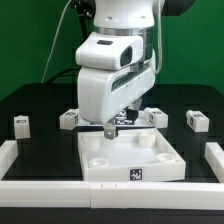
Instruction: Assemble one leg
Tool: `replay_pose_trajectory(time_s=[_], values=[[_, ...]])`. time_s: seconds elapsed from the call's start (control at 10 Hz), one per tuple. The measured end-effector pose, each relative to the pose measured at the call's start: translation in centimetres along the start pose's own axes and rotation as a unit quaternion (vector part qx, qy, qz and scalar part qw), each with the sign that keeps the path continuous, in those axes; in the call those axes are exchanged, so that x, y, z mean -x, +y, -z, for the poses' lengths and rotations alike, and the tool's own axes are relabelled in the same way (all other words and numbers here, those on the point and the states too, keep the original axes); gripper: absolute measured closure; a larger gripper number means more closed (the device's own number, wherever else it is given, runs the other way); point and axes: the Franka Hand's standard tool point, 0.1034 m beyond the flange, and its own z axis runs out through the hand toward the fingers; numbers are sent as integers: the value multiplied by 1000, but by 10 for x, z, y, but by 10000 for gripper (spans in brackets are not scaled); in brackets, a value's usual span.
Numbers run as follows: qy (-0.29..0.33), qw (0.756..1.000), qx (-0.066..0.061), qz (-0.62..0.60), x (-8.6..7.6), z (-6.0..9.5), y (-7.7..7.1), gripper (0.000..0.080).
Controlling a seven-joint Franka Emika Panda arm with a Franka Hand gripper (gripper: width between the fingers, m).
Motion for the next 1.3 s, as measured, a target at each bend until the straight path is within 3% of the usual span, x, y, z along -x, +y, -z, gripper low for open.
replay_pose_trajectory(time_s=[0.8, 0.9, 1.0, 1.3], values=[[1, 1000, 3, 6, -1, -1, -1, 149], [11, 999, 27, 43, -6, -5, -8, 149], [7, 996, 19, 83, -5, -11, -22, 149], [-16, 986, 20, 164, -14, -22, -35, 149]])
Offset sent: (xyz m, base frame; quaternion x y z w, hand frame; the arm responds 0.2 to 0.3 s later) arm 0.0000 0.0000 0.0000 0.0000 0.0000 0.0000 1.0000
